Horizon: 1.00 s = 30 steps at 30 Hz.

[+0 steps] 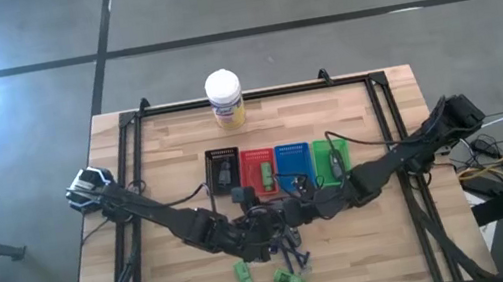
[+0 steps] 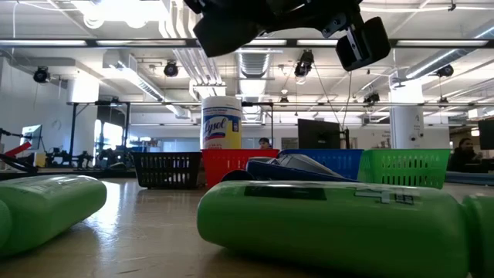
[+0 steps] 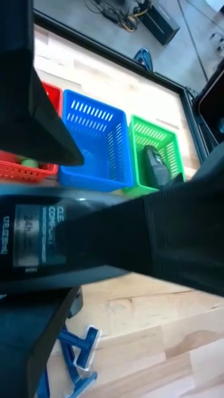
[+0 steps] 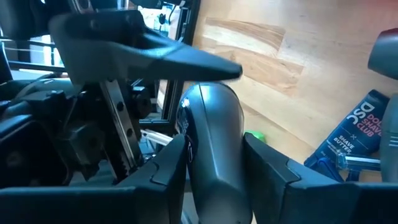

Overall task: Pick & Place Travel size toiletries
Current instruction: Put the gray deodorant into the green basket

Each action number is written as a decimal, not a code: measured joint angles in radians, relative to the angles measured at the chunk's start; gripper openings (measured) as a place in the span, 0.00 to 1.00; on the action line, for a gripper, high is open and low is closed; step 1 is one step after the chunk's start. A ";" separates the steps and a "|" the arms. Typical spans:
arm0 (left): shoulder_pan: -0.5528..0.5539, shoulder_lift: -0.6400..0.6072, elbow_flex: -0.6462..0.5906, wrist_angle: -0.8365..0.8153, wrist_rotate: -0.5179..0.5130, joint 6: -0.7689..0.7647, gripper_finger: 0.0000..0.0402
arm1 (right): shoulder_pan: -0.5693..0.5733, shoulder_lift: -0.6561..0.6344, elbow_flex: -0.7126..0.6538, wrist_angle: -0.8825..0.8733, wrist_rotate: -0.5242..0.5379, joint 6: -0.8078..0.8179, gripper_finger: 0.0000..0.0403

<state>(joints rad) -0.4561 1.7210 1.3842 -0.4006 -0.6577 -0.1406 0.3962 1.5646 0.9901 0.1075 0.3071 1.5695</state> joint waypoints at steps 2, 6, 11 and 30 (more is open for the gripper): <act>0.001 0.000 0.000 -0.007 -0.004 -0.001 0.78 | 0.000 0.000 0.000 -0.006 -0.002 -0.002 0.30; -0.003 -0.002 0.000 -0.069 0.000 -0.036 0.81 | 0.004 0.000 0.000 -0.066 -0.001 -0.001 0.30; -0.019 -0.005 0.000 -0.201 -0.001 -0.123 0.81 | 0.018 -0.002 -0.001 -0.174 -0.003 0.032 0.30; -0.048 -0.009 0.001 -0.395 0.106 -0.401 0.80 | 0.263 -0.224 0.000 -0.851 0.428 0.484 0.29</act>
<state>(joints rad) -0.5037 1.7122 1.3849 -0.7954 -0.5517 -0.5418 0.6597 1.3402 0.9905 -0.7430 0.7350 2.0537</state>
